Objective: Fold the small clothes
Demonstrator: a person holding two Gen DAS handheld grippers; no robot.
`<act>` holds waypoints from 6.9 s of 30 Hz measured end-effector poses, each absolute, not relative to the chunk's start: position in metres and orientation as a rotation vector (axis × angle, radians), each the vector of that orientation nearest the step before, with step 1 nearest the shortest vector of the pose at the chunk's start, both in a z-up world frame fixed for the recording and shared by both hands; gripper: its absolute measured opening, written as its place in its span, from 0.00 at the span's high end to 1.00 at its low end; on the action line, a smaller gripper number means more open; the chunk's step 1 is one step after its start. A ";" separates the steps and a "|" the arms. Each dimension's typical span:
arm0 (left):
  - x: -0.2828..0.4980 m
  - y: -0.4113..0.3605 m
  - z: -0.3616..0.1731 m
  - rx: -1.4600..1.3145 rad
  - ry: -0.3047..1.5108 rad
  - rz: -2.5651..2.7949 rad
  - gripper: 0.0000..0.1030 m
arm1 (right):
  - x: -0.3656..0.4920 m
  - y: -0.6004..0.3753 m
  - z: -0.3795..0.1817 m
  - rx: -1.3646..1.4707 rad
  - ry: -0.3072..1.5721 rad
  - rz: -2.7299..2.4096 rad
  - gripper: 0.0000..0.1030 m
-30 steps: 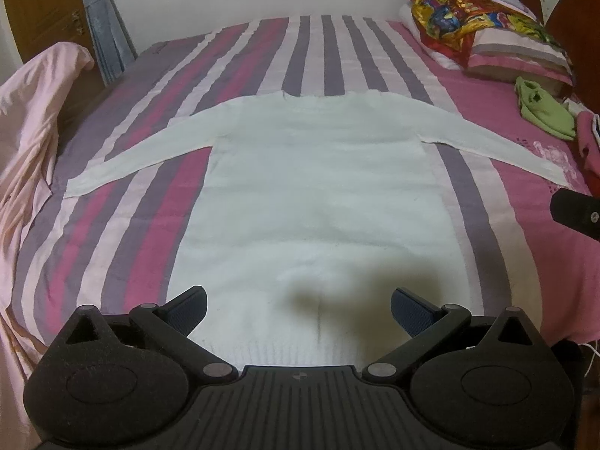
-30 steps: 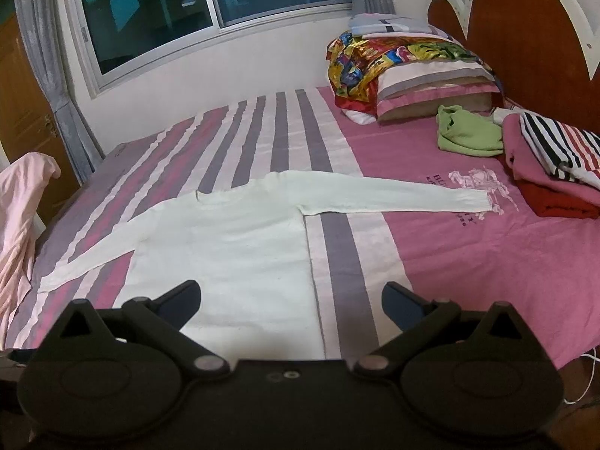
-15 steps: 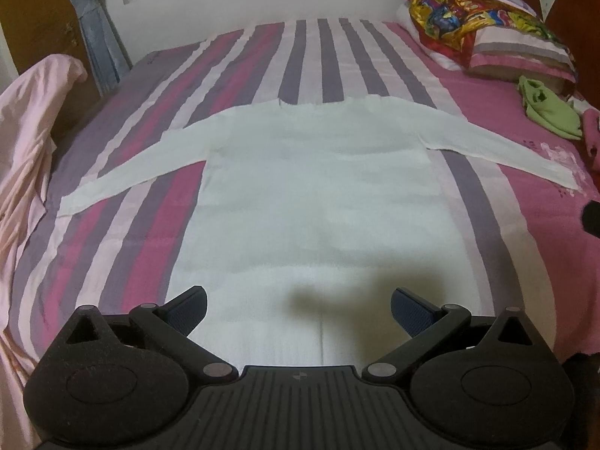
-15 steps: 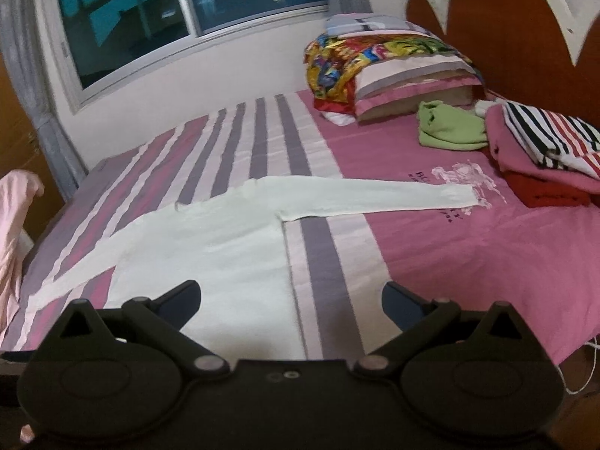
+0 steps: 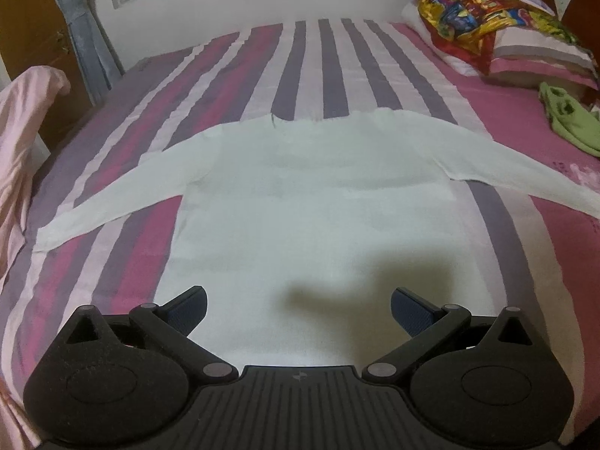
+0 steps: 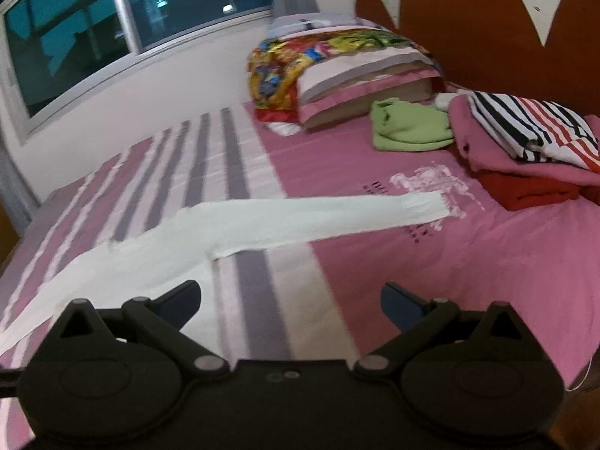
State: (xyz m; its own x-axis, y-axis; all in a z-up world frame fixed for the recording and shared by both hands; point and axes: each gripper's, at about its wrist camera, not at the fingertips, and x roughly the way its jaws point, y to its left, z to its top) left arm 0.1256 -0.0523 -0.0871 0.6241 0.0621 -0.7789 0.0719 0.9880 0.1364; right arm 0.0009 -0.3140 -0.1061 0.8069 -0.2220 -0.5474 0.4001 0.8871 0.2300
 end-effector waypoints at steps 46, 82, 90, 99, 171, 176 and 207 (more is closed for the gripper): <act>0.280 -0.004 -0.158 0.056 0.972 0.092 0.00 | 0.210 -0.417 -0.159 0.486 0.470 -0.429 0.95; 0.340 0.040 -0.241 -0.837 1.090 -0.265 0.48 | 0.226 -0.249 -0.173 0.457 0.622 0.034 0.32; 0.345 0.030 -0.257 -0.890 1.016 -0.209 0.64 | 0.216 -0.265 -0.179 0.495 0.607 0.014 0.32; 0.349 0.041 -0.234 -0.872 0.838 -0.160 0.96 | 0.209 -0.275 -0.178 0.484 0.569 -0.048 0.32; 0.230 0.413 -0.268 -1.116 0.706 0.468 0.95 | 0.242 -0.030 -0.186 0.112 0.813 0.307 0.39; 0.228 0.415 -0.257 -1.048 0.627 0.494 0.00 | 0.242 -0.015 -0.189 0.125 0.830 0.335 0.39; 0.289 0.424 -0.247 -1.045 0.425 0.349 0.97 | 0.252 -0.007 -0.192 0.171 0.816 0.311 0.38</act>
